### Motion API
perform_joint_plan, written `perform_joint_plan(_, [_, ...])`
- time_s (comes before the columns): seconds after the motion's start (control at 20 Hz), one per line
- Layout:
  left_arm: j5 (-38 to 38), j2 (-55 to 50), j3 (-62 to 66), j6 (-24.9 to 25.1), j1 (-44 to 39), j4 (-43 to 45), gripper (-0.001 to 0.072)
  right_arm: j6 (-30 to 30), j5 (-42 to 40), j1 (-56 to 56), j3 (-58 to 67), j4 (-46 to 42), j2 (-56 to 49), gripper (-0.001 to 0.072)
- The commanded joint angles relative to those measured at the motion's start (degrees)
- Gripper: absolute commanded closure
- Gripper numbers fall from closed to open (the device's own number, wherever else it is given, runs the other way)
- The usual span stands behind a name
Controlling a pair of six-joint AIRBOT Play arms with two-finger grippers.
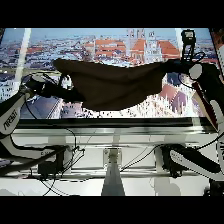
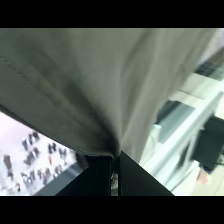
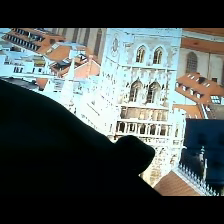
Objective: Fold the clothes and pants, and hang the long-sleeved shirts on hangers.
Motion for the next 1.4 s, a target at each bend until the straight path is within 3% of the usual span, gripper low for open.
perform_joint_plan(0.0, [-4.57, 2.93, 0.09, 4.17, 2.6, -3.41, 0.0691, -0.35, 1.55, 0.02, -0.02, -0.92, 0.02, 0.0698])
perform_joint_plan(0.35, [-4.28, 12.13, 0.11, 5.57, 2.73, -4.46, 0.0691, -0.42, 8.31, 0.02, -0.02, -2.21, 0.02, 0.0698])
perform_joint_plan(0.6, [0.37, 11.06, -0.09, 2.1, 1.6, 11.21, 0.0691, -0.39, 9.94, 0.02, -0.02, -2.08, 0.02, 0.0698])
perform_joint_plan(0.8, [1.25, 7.8, -0.09, 1.6, 1.64, 12.74, 0.0677, -0.39, 9.99, 0.02, -0.02, -2.05, 0.02, 0.0698])
perform_joint_plan(0.85, [1.27, 7.43, -0.07, 1.68, 1.66, 12.79, 0.0654, -0.39, 10.01, 0.02, -0.02, -2.05, 0.02, 0.0698])
perform_joint_plan(0.9, [1.31, 7.26, -0.07, 2.12, 1.75, 13.2, 0.0534, -0.39, 10.03, 0.02, -0.02, -2.03, 0.02, 0.0698])
perform_joint_plan(1.0, [1.51, 7.21, -0.09, 3.78, 1.75, 16.2, 0.0224, -0.39, 10.03, 0.02, -0.02, -2.03, 0.02, 0.0698])
perform_joint_plan(1.05, [1.49, 7.21, -0.09, 3.76, 1.75, 17.97, 0.0185, -0.39, 10.01, 0.02, -0.02, -2.05, 0.02, 0.0698])
perform_joint_plan(1.15, [1.49, 7.19, -0.11, 3.74, 1.75, 20.94, 0.0187, -0.39, 10.01, 0.02, -0.02, -2.03, 0.02, 0.0698])
perform_joint_plan(1.35, [1.16, 3.96, -0.13, 3.69, 1.66, 18.8, 0.0199, -0.39, 10.01, 0.02, -0.02, -2.01, 0.02, 0.0698])
